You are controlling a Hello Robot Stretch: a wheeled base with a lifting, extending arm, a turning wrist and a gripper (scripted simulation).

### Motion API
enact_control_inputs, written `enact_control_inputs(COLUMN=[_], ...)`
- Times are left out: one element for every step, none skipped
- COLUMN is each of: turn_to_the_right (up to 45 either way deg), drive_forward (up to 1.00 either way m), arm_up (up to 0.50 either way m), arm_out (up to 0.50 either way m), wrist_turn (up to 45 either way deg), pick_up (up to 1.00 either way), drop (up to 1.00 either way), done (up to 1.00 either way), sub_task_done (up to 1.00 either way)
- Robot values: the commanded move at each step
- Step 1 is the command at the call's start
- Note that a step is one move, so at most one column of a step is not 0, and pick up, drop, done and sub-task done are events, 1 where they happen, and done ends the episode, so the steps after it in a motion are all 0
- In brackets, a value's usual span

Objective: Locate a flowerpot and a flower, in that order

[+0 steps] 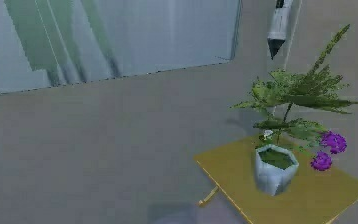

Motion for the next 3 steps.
enact_control_inputs(turn_to_the_right=[27.0, 0.0, 45.0], drive_forward=[0.00, 0.00, 0.00], arm_up=[0.00, 0.00, 0.00], arm_out=[0.00, 0.00, 0.00], wrist_turn=[0.0, 0.0, 0.0], pick_up=[0.00, 0.00, 0.00], drop=[0.00, 0.00, 0.00], done=[0.00, 0.00, 0.00], sub_task_done=[0.00, 1.00, 0.00])
